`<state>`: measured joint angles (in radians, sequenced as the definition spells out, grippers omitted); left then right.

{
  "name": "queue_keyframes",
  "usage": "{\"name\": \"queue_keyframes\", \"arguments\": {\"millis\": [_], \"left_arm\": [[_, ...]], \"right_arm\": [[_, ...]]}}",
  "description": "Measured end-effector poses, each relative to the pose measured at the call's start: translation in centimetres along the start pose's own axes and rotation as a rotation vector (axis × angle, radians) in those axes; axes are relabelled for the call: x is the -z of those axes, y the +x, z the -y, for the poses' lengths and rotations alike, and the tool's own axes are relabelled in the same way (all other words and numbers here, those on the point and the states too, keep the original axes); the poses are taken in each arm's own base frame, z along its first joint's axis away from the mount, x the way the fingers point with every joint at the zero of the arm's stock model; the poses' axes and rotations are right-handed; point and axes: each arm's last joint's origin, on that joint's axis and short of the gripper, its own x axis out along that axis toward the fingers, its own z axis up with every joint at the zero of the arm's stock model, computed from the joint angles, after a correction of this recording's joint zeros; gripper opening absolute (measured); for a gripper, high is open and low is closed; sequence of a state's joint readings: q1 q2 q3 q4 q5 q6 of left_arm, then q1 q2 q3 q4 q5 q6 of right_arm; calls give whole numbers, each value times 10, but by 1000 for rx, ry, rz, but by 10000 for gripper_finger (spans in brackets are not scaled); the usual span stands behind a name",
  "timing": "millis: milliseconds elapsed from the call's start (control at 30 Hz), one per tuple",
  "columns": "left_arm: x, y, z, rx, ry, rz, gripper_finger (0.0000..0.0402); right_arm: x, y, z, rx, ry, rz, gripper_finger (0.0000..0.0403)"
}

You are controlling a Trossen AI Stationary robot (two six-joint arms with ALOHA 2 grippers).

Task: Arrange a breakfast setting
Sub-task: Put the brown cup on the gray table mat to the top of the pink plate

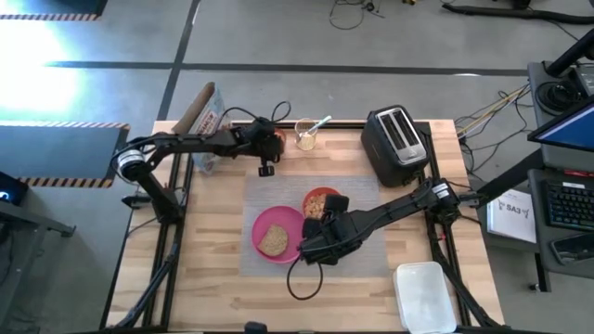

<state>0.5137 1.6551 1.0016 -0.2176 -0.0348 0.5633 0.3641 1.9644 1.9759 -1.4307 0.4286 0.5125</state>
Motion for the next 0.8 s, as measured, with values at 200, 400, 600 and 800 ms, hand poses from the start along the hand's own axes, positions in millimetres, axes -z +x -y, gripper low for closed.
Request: {"name": "queue_keyframes", "arguments": {"millis": [200,400,600,800], "left_arm": [[-2,-9,4,72,15,-99,6],[-9,-35,18,169,7,-93,5],[-18,-76,32,267,-27,-7,3],[-21,-107,55,315,-16,12,3]], "right_arm": [[0,0,0,0,-1,0,327],[0,0,0,0,-11,0,327],[0,0,0,-1,-2,-1,327],[0,0,0,0,9,-2,327]]}}
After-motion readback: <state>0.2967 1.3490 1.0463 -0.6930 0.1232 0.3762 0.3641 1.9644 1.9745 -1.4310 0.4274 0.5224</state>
